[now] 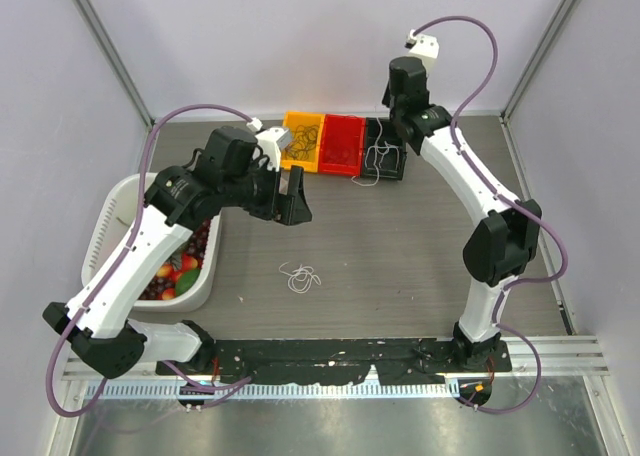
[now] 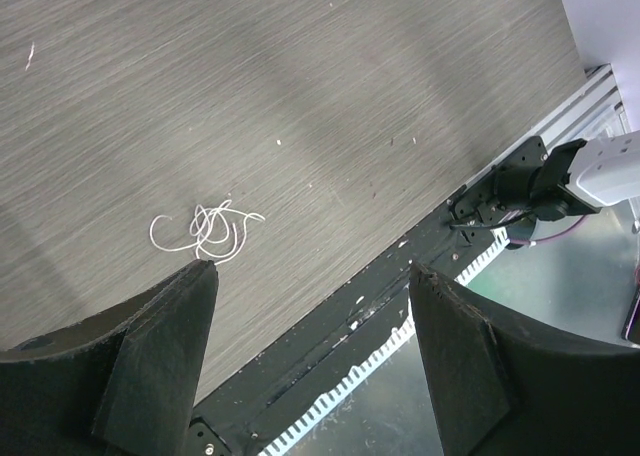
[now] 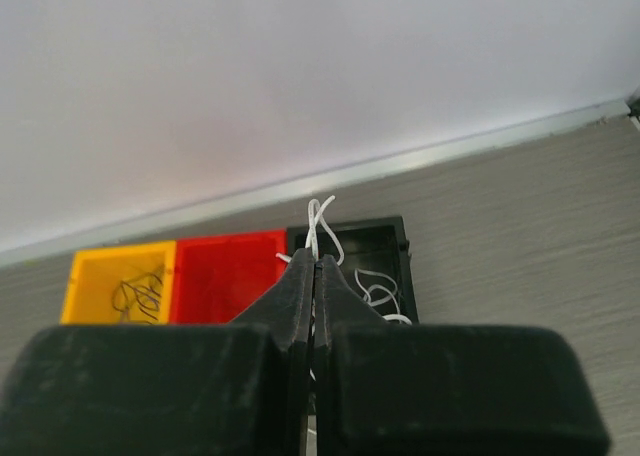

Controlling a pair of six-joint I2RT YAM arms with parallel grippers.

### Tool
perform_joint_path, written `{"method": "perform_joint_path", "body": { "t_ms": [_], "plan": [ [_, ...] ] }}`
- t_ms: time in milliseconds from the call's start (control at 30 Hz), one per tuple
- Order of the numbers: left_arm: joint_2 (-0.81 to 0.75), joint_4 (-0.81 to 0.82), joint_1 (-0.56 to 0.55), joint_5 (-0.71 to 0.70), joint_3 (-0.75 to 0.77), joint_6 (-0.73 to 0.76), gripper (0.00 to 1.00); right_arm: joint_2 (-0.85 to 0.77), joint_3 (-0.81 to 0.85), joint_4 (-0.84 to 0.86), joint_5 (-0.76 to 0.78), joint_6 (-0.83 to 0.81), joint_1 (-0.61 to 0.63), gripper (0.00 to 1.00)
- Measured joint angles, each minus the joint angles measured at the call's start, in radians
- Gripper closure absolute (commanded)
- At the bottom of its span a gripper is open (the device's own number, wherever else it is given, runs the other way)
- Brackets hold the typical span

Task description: Untangle the cables

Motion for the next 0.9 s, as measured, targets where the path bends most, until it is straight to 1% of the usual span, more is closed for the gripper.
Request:
{"method": "perform_joint_path", "body": {
  "t_ms": [167,300,433,633,900],
  "plan": [
    [0.0,-0.015,0.0,0.0,0.0,0.015,0.19,0.013,-0.1,0.004,0.0,0.012,-0.002,0.99],
    [0.0,-0.024,0.0,0.0,0.0,0.017,0.18,0.042,-0.1,-0.004,-0.002,0.014,-0.006,0.99],
    [0.0,-0.026,0.0,0.0,0.0,0.016,0.18,0.083,0.008,-0.034,-0.003,0.013,-0.011,0.99],
    [-0.001,-0.026,0.0,0.001,0.0,0.016,0.18,0.082,0.187,-0.038,0.002,-0.009,-0.011,0.99],
    [-0.016,-0.026,0.0,0.002,0.0,0.015,0.18,0.061,0.214,-0.019,0.018,-0.042,-0.013,0.99]
  ]
}}
